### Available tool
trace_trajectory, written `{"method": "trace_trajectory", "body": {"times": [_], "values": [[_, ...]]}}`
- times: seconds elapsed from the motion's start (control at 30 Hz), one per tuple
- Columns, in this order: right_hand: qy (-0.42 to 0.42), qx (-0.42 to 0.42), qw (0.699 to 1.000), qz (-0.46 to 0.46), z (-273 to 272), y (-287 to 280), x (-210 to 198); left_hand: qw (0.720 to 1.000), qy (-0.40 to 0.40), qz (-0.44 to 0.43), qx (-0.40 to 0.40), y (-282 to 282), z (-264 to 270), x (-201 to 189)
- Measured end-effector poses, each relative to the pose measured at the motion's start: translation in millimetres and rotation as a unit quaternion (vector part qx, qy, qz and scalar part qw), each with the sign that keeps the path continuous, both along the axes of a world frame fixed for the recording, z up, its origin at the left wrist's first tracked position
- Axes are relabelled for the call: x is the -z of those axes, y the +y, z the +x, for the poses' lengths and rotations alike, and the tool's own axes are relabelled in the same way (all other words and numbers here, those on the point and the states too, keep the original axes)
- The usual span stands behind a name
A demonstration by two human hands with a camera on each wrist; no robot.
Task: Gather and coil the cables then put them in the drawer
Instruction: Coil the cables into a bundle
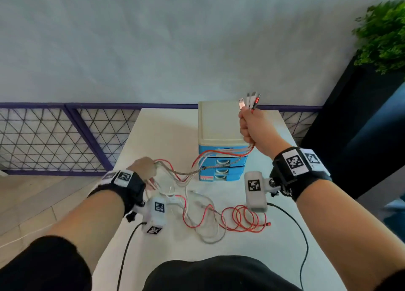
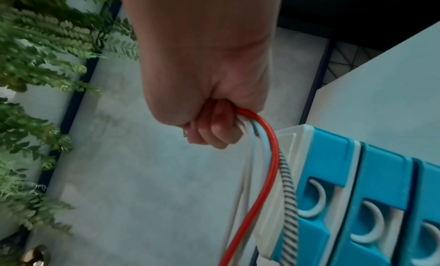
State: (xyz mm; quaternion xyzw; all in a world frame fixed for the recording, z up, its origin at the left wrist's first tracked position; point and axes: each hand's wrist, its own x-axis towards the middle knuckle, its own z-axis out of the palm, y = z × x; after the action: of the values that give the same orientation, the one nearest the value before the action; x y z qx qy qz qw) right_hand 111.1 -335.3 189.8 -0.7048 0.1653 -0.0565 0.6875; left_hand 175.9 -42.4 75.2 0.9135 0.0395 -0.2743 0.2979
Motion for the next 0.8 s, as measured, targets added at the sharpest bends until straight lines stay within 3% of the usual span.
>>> {"method": "trace_trajectory", "body": {"times": [0.07,0.13,0.2,0.27,0.33,0.37,0.43,0.5,0.53,0.6,0.63,0.7,0.77,0.8], "values": [[0.013,-0.030,0.999,-0.041,-3,4,4,0.994,-0.079,-0.061,-0.041,-10,22,-30],[0.012,-0.041,0.997,-0.064,-5,6,7,0.971,-0.192,-0.119,-0.075,-25,40,-70],[0.010,-0.042,0.997,-0.068,-6,7,7,0.922,-0.298,-0.223,-0.107,-40,51,-109],[0.008,-0.041,0.997,-0.061,-5,7,6,0.867,-0.350,-0.336,-0.109,-53,47,-136],[0.010,-0.043,0.997,-0.065,-4,6,4,0.839,-0.410,-0.352,-0.073,-62,37,-145],[0.011,-0.048,0.996,-0.069,-4,6,3,0.839,-0.440,-0.319,-0.042,-64,33,-142],[0.015,-0.063,0.995,-0.072,-3,7,3,0.868,-0.447,-0.210,0.041,-64,27,-125],[0.029,-0.082,0.994,-0.059,-5,8,6,0.929,-0.321,-0.075,0.167,-55,30,-92],[0.034,-0.092,0.994,-0.041,-6,9,9,0.945,-0.224,0.027,0.238,-51,32,-77],[0.038,-0.107,0.993,0.014,-9,9,14,0.904,-0.078,0.237,0.348,-46,27,-65],[0.038,-0.113,0.992,0.046,-10,10,16,0.880,-0.070,0.286,0.374,-49,22,-65],[0.036,-0.124,0.985,0.112,-13,12,20,0.889,-0.153,0.215,0.375,-63,7,-72],[0.028,-0.133,0.974,0.182,-14,16,22,0.926,-0.221,0.022,0.305,-84,-15,-82],[0.019,-0.134,0.968,0.211,-14,20,21,0.931,-0.205,-0.065,0.294,-94,-27,-86]]}}
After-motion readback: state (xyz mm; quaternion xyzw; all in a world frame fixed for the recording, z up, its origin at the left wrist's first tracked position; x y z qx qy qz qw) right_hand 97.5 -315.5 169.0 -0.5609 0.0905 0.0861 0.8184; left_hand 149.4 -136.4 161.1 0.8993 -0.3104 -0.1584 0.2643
